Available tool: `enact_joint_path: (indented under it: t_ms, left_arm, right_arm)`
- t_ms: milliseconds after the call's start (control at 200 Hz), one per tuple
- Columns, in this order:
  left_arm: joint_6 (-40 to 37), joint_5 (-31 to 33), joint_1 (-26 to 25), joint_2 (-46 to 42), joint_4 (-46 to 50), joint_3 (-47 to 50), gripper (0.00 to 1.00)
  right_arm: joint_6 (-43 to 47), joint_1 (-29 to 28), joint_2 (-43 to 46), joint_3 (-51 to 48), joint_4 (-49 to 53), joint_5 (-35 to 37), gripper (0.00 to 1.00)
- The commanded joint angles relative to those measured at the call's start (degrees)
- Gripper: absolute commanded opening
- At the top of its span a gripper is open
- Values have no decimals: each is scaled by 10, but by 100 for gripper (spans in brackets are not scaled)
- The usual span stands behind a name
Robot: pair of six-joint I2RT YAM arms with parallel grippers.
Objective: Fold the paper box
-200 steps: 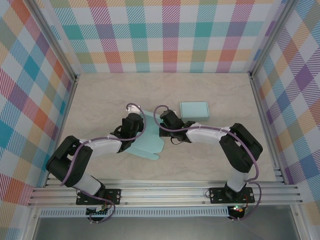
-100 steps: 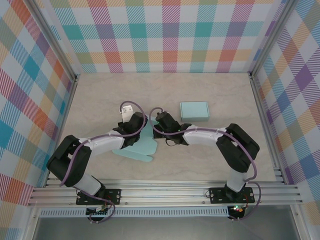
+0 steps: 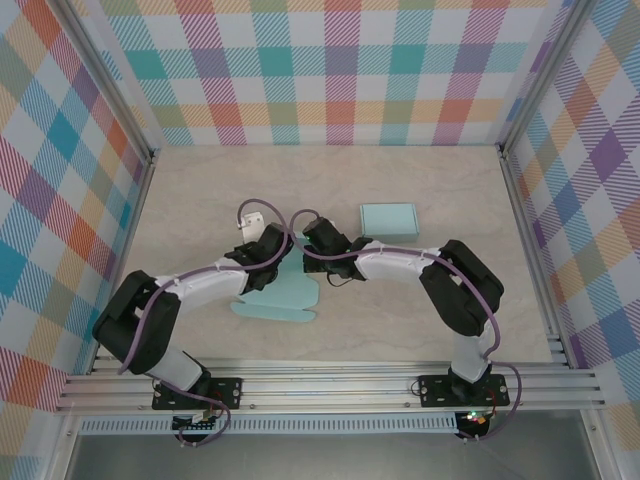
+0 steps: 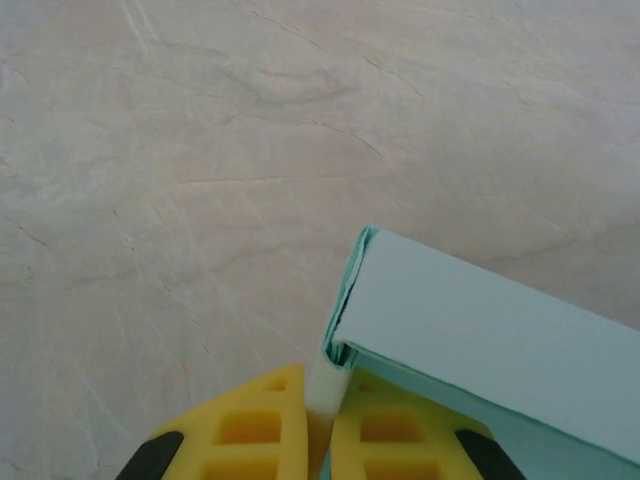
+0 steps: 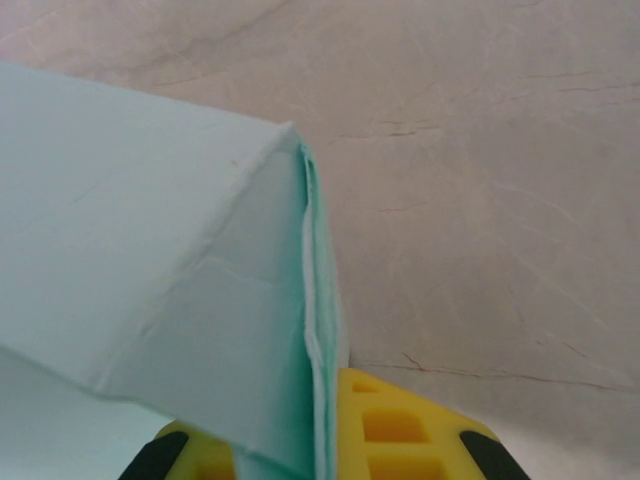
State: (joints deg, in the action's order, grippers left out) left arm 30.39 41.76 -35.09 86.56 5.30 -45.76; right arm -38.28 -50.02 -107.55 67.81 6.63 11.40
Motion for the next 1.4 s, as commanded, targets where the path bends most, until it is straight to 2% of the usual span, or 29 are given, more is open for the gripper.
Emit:
enact_joint_path:
  t_ms: [0,140,375,795,1020,1220,1250,1395]
  left_arm:
    - [8,-22,15,-47,-23,13,17]
    - [-16,-82,14,-88,-21,34,35]
    - [-43,-109,14,-118,15,51,52]
    - [-36,-94,15,-130,46,88,56]
    - [-29,-91,13,-88,20,93,52]
    - [-40,-37,6,-35,15,65,44]
    - [-40,-26,5,-26,18,60,41]
    - [-6,34,1,11,64,29,13]
  right_arm:
    - [-5,1,1,17,72,5,0]
    - [-4,4,-1,31,97,8,0]
    - [-7,8,-1,47,115,1,0]
    - [-10,8,1,48,110,-17,0]
    - [-14,8,2,48,107,-35,0]
    - [-18,8,10,40,99,-43,0]
    - [-18,8,11,39,100,-43,0]
    - [-18,8,8,39,101,-42,0]
